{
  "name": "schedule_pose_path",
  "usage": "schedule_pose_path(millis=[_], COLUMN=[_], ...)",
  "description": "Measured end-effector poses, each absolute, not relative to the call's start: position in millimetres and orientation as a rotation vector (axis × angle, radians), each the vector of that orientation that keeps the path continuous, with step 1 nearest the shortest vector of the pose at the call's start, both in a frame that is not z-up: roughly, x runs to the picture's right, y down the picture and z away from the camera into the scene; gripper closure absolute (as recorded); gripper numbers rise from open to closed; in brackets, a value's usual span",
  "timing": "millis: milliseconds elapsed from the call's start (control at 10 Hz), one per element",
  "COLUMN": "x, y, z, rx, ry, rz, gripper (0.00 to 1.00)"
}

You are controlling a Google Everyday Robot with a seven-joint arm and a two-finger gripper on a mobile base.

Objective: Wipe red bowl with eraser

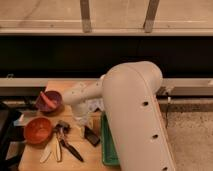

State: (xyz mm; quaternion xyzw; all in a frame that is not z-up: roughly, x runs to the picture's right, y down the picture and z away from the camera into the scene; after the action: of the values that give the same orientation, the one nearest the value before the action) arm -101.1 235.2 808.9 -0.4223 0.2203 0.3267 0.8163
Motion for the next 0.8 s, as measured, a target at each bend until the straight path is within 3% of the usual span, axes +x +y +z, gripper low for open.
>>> schedule_pose_path(millis=[100,200,800], x=[-98,-97,-98], y=[227,218,101], z=[805,800,734], rx=[-0.874,-0.855,-0.662], ry=[0.461,0.448,0.284], rz=[0.713,0.725,0.772], gripper=[0.94,0.98,1.00])
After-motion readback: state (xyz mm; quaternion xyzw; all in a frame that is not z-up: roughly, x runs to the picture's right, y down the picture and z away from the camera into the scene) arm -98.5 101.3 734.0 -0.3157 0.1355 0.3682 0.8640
